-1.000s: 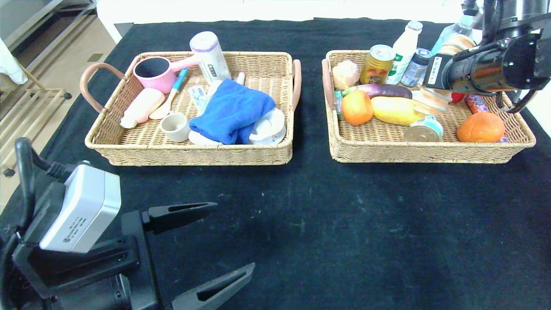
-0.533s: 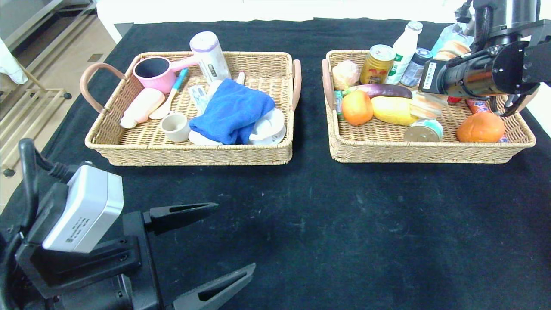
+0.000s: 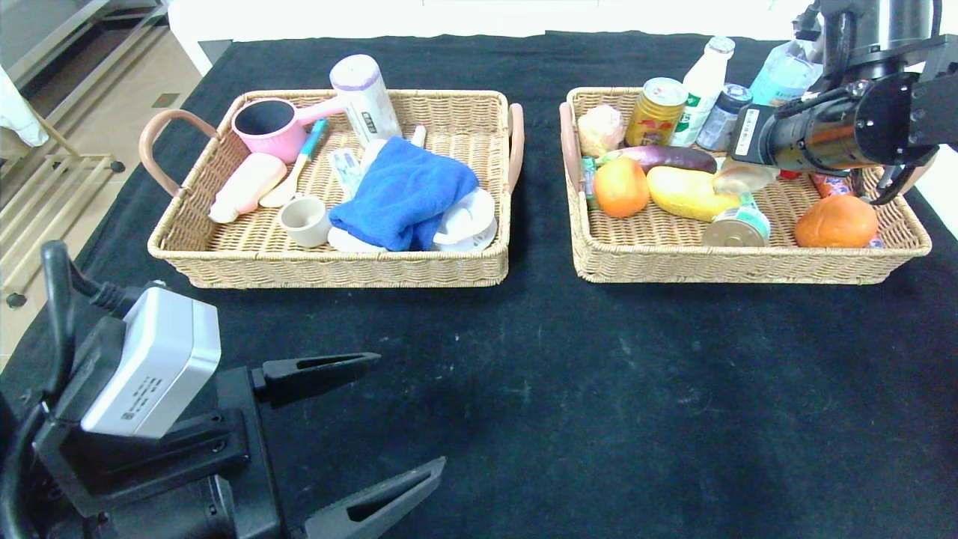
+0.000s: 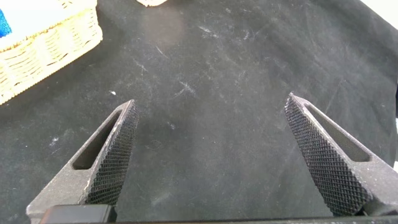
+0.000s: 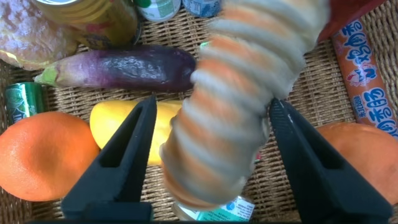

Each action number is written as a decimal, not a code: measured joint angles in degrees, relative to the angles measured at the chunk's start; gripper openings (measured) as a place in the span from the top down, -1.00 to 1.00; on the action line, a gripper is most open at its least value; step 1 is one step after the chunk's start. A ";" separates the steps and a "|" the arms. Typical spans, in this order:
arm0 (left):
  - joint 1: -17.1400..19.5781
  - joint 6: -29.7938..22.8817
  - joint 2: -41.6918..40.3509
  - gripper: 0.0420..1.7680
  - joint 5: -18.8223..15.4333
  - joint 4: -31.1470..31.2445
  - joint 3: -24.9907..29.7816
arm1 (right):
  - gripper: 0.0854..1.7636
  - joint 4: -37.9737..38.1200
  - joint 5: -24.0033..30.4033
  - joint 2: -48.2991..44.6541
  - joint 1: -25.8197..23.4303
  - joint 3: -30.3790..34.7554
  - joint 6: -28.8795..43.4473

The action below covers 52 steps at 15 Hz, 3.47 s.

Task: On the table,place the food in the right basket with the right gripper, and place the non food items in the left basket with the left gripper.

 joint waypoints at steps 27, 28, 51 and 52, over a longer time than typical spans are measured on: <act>0.11 0.02 -2.10 -0.94 10.36 0.17 0.10 | -0.92 0.06 4.27 -32.09 15.65 39.30 -6.57; 0.39 0.04 -3.10 -0.94 11.56 0.99 0.56 | -0.92 0.05 7.61 -35.23 15.25 41.63 -7.92; 33.77 1.46 -47.64 -0.94 1.35 58.73 -11.41 | -0.93 30.46 38.38 -85.24 -7.79 54.60 -27.61; 34.76 1.46 -48.93 -0.94 0.69 61.29 -13.25 | -0.93 32.45 38.88 -86.75 -9.16 53.98 -27.67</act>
